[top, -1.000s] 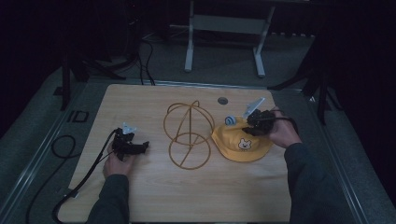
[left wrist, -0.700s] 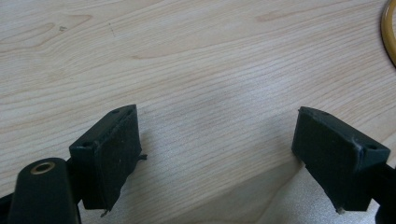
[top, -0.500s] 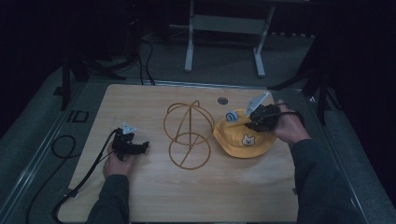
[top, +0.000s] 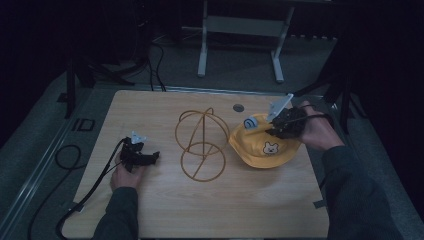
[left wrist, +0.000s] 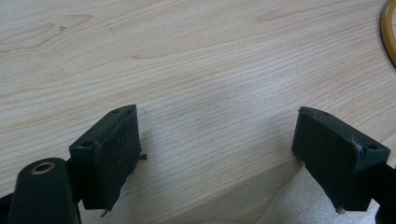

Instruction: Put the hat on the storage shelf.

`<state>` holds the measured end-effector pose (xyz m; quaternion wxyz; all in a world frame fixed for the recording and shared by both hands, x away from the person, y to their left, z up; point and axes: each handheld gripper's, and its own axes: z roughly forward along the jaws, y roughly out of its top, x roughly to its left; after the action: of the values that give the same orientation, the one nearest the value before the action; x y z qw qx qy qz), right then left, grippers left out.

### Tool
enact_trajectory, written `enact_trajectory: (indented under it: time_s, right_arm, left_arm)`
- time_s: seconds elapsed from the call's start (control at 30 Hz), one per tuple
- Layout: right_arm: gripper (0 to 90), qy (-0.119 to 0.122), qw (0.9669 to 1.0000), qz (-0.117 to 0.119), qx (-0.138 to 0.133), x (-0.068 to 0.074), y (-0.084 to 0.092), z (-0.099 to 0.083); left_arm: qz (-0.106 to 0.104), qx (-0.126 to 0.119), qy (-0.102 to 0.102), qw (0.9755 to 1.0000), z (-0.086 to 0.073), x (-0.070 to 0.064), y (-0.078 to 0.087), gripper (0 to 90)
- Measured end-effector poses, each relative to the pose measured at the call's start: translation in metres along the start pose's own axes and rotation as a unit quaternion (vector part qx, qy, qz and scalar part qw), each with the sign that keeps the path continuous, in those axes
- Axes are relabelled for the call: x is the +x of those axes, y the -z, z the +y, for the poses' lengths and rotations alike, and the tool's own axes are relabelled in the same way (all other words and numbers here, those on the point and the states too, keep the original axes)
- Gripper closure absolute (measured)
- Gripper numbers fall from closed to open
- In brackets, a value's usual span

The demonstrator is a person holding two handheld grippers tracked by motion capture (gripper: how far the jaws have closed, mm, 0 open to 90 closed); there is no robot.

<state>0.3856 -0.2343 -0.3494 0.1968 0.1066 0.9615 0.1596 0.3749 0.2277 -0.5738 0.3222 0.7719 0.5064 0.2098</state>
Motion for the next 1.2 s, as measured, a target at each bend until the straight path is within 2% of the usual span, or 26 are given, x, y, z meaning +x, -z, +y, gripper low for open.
enact_trajectory:
  time_s: [0.37, 0.6, 1.2]
  right_arm:
    - [75.3, 0.017, 0.9997, 0.017, -0.004, 0.007, 0.011, -0.003]
    - [75.3, 0.015, 0.9989, 0.034, -0.029, 0.01, 0.027, -0.011]
    - [75.3, 0.009, 0.9956, 0.053, -0.077, 0.007, 0.059, -0.023]
  left_arm:
    - [0.0, 0.0, 0.0, 1.0, 0.0, 0.0, 0.0, 15.2]
    - [0.0, 0.0, 0.0, 1.0, 0.0, 0.0, 0.0, 15.2]
    - [0.0, 0.0, 0.001, 1.0, 0.0, 0.0, 0.0, 15.2]
